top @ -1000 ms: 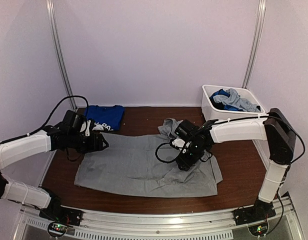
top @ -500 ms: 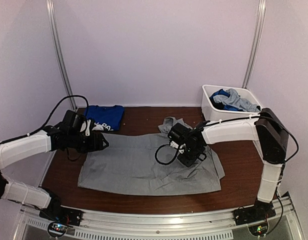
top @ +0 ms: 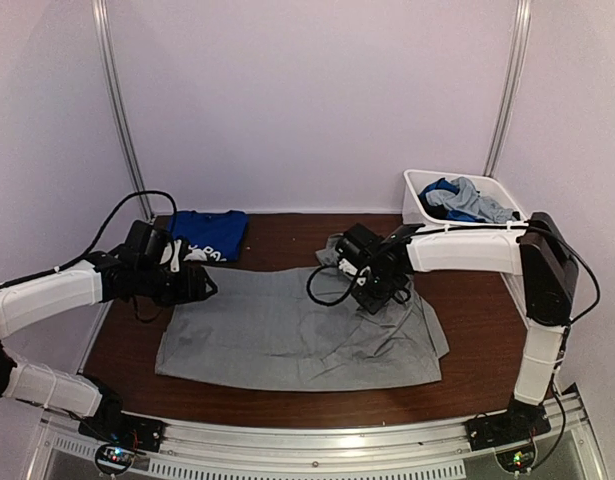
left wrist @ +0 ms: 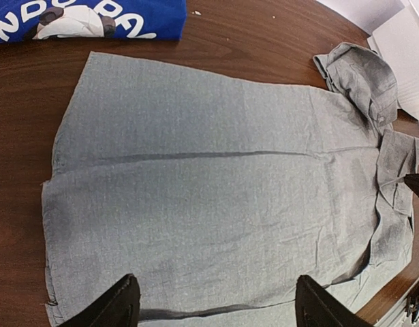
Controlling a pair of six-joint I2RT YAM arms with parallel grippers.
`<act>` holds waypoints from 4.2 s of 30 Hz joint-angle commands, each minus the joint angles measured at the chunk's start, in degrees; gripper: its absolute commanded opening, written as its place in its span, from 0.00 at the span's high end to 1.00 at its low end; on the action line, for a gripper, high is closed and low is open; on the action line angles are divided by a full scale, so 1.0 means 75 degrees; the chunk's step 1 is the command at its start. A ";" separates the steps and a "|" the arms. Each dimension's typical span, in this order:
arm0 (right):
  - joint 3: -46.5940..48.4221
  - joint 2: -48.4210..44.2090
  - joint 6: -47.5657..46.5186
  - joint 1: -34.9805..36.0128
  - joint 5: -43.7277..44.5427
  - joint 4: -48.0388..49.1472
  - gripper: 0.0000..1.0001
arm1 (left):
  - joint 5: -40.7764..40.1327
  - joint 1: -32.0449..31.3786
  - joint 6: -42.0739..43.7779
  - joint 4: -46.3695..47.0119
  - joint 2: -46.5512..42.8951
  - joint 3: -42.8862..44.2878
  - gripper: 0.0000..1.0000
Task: Fold and stack the mixed laundry pile
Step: Adjust the 1/3-folded shirt at the center of the board.
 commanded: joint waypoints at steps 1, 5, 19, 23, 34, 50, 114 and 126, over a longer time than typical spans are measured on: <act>-0.0275 -0.0410 -0.0030 -0.0027 -0.0444 0.0039 1.00 | -0.0053 0.0079 0.0127 0.0300 0.0030 -0.0103 0.20; -0.0185 -0.0974 0.0122 -0.0229 -0.0789 0.0308 1.00 | 0.0078 0.0080 0.0193 0.0404 0.0038 -0.0086 0.20; 0.3113 -0.1193 0.0364 -0.0793 -0.3146 0.0737 1.00 | 0.0040 0.0080 0.0415 0.0582 -0.0198 -0.0001 0.18; 0.3870 -0.1018 0.0784 -0.0789 -0.3793 0.0990 1.00 | -0.0058 0.0102 0.0474 0.0504 -0.0266 0.0102 0.18; 0.4725 -0.0122 0.1953 -0.0604 -0.5770 0.2168 1.00 | 0.0757 0.0655 0.0381 0.0627 -0.0506 0.0250 0.15; 0.4595 0.0329 0.2008 -0.0543 -0.5396 0.3159 1.00 | 0.3546 0.0819 0.0775 0.4815 0.0835 -0.0099 0.04; 0.0065 -0.2210 -0.1041 -0.0969 -0.5976 0.3952 0.26 | 0.0285 -0.2067 -0.3508 0.3373 0.2338 0.3267 1.00; 0.1062 -0.1285 -0.1202 -0.0509 -0.5001 0.3707 0.27 | 0.0189 -0.2285 -0.3770 0.3206 0.2365 0.3784 1.00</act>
